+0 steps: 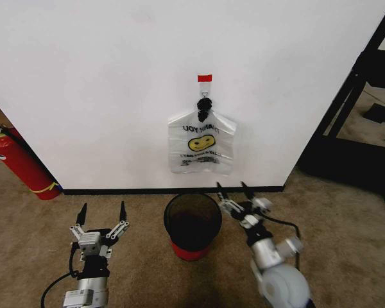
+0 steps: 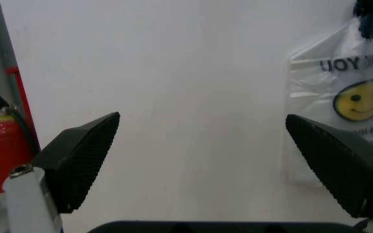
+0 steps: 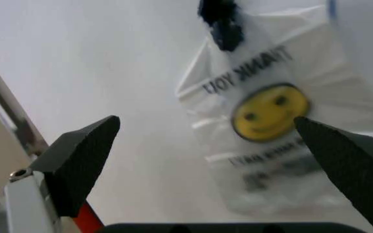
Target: Pick up the garbage bag from the wall and place it over the trash bin.
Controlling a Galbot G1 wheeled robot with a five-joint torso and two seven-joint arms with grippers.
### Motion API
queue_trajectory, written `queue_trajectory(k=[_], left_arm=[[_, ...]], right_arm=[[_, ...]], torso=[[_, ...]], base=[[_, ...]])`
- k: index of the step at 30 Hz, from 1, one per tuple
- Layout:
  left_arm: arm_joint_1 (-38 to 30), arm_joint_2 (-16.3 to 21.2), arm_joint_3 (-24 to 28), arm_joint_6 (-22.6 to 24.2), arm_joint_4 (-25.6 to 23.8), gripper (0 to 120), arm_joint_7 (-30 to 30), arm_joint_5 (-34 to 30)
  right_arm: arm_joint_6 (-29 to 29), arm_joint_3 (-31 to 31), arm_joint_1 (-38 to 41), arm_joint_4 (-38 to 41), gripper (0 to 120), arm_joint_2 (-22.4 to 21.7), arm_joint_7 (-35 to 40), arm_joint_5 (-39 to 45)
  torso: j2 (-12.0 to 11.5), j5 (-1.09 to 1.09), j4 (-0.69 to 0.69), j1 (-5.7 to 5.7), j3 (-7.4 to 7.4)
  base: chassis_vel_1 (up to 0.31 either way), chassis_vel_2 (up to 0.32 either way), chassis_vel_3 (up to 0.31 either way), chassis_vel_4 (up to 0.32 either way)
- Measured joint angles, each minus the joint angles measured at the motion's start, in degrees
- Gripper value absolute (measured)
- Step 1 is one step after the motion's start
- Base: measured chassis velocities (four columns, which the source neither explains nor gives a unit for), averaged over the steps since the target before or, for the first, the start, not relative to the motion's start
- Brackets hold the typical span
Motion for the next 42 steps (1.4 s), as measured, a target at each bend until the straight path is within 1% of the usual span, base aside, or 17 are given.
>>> queue_trajectory(k=[1,2,4,8,9,11,15,21,25,29,42], left_arm=[[0.0,0.0,0.0,0.0,0.0,100,0.0,0.0],[0.3,-0.2,-0.1,-0.2,-0.2,100,0.0,1.2],[0.7,-0.5,-0.1,-0.2,-0.8,100,0.0,2.2],[1.7,-1.2,-0.3,-0.3,-1.9,100,-0.1,3.3],[1.7,-1.2,-0.3,-0.3,-1.9,100,-0.1,3.3],[2.4,-1.7,-0.6,-0.5,-2.3,100,-0.1,3.5],[2.8,-1.8,-0.8,-0.6,-2.6,100,-0.1,3.6],[2.2,-2.2,-0.7,-0.4,-2.8,100,-0.1,3.6],[2.1,-2.4,-0.5,-0.3,-2.7,100,-0.1,3.6],[2.1,-2.5,-0.5,-0.4,-2.6,100,-0.1,3.6],[2.3,-2.0,-0.9,-0.1,-3.8,100,-0.1,3.2]], right_arm=[[0.0,0.0,0.0,0.0,100,0.0,0.0,0.0],[-1.2,-1.0,4.2,-2.8,100,0.5,-0.5,3.1],[-2.3,-1.9,9.1,-6.5,100,0.9,-1.2,7.4],[-4.0,-2.4,16.5,-12.9,100,1.2,-2.2,16.6],[-4.0,-2.4,16.5,-12.9,100,1.2,-2.2,16.6],[-4.6,-2.3,20.2,-16.6,100,1.4,-3.0,20.3],[-5.8,-2.4,25.7,-21.7,100,1.7,-5.2,23.9],[-6.6,-3.2,30.4,-26.5,100,2.9,-6.6,24.8],[-6.6,-3.4,31.8,-28.5,100,3.5,-6.8,24.6],[-6.7,-2.3,33.6,-32.0,100,4.8,-7.9,23.6],[-6.8,-2.3,36.3,-35.6,100,6.9,-8.1,23.1]], torso=[[0.0,0.0,0.0,0.0,0.0],[0.0,0.0,0.01,0.0,0.0],[0.0,0.0,0.02,0.0,0.0],[0.0,0.0,-0.01,0.0,0.0],[0.0,0.0,-0.01,0.0,0.0],[0.0,0.0,0.0,0.0,0.01],[0.0,0.0,-0.01,0.0,0.0],[0.0,0.0,0.0,0.0,0.0],[0.0,0.0,0.0,0.0,0.0],[0.0,0.0,0.0,0.0,0.0],[0.0,0.0,0.0,0.0,0.0]], base=[[0.0,0.0,0.0,0.0],[0.0,0.0,0.0,0.0],[0.0,0.0,0.0,0.0],[0.0,0.0,0.0,0.0],[0.0,0.0,0.0,0.0],[0.0,0.0,0.0,0.0],[0.0,0.0,0.0,0.0],[0.0,0.0,0.0,0.0],[0.0,0.0,0.0,0.0],[0.0,0.0,0.0,0.0],[0.0,0.0,0.0,0.0]])
